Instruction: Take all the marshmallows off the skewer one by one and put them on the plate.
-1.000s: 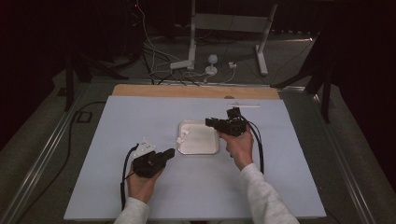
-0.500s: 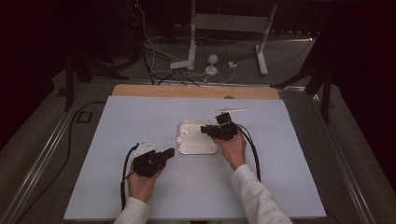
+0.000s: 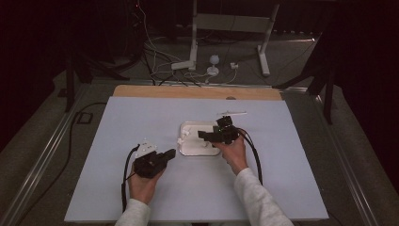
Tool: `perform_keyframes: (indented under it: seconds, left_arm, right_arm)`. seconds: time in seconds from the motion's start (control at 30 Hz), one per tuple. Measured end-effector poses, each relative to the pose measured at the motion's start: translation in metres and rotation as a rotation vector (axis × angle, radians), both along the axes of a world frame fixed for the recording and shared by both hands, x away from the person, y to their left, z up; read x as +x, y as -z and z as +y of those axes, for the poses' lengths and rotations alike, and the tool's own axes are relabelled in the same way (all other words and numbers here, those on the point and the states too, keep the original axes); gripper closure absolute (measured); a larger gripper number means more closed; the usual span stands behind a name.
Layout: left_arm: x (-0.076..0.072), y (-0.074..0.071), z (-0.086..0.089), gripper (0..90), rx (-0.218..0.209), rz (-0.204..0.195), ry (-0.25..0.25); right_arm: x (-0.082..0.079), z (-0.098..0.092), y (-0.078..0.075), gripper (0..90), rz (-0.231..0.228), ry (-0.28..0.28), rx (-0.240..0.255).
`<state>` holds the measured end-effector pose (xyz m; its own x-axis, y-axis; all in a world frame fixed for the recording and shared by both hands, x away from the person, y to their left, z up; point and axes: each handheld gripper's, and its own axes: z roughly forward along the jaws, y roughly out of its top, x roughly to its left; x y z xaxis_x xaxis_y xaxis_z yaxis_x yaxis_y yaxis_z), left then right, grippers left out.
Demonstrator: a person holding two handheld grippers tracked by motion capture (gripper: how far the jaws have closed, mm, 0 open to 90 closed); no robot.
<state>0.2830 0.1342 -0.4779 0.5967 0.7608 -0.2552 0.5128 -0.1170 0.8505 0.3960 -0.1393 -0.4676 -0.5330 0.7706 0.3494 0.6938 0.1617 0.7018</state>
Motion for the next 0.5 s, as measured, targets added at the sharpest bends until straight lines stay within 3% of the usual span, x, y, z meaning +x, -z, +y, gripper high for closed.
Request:
perform_keyframes:
  seconds: [0.2, 0.5]
  left_arm:
    - [0.0, 0.0, 0.0, 89.9, 0.002, -0.001, -0.004]
    - [-0.001, 0.0, -0.004, 89.9, 0.002, -0.011, 0.012]
  right_arm:
    - [-0.011, 0.0, -0.015, 14.9, -0.025, -0.061, 0.077]
    - [-0.016, 0.008, -0.024, 13.3, -0.001, -0.121, 0.159]
